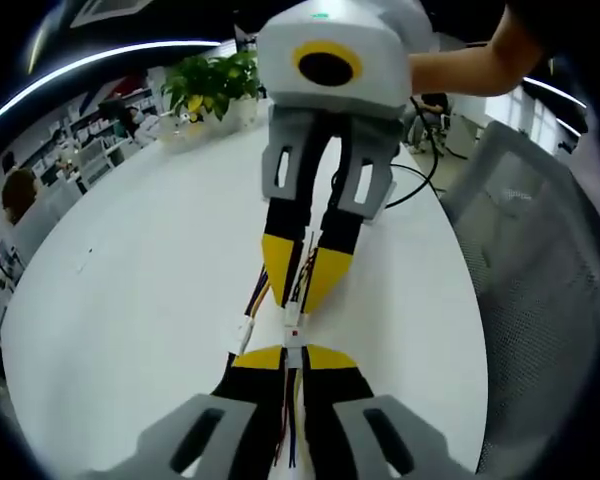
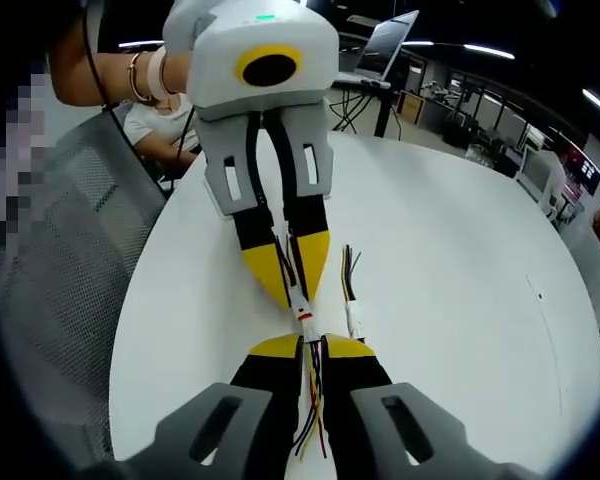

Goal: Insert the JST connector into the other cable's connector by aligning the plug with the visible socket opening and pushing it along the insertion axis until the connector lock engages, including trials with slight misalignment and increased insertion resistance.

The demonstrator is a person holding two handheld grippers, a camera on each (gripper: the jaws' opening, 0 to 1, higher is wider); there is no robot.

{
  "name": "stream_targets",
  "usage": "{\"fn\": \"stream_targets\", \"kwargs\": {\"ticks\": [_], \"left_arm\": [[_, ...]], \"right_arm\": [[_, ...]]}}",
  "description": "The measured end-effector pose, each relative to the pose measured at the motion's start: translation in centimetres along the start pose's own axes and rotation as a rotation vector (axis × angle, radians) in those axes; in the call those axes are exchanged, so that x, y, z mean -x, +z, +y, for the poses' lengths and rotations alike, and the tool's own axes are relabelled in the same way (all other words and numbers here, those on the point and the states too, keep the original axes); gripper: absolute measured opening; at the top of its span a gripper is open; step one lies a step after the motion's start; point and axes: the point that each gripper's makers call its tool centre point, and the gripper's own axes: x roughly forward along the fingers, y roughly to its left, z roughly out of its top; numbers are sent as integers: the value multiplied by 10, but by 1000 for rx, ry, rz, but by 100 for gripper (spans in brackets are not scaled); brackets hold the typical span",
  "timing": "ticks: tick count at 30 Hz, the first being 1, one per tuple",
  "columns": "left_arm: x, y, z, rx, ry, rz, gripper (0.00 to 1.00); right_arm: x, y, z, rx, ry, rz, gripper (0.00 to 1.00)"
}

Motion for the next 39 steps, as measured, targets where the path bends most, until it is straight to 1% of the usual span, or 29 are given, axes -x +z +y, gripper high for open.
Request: {"fn": "stream_targets", "kwargs": {"ticks": [6,9,15,19,23,28,33,39], "left_arm": [[1,-2,0,-6,-13,14,0],[1,-4,1,-18,-20,22,0],[-1,-1,0,-34,-36,25,0],[-3,0,1,-43,-30,27,0],[-2,2,2,-28,-28,20,0],[0,2,3,-24,-30,24,0],[2,2,4,-24,-39,30,0],[3,3,4,-19,-44,33,0]], "right_arm": [[-3,1,4,46,10,16,3],[-3,1,3,48,11,16,4],[-2,-2,0,57,10,22,4],[0,-1,-2,56,4,14,4],[1,0,-3,60,2,15,4],[1,2,-3,76,4,13,4],[0,3,-1,125,18,27,3],[0,5,-1,157,30,40,3]]}}
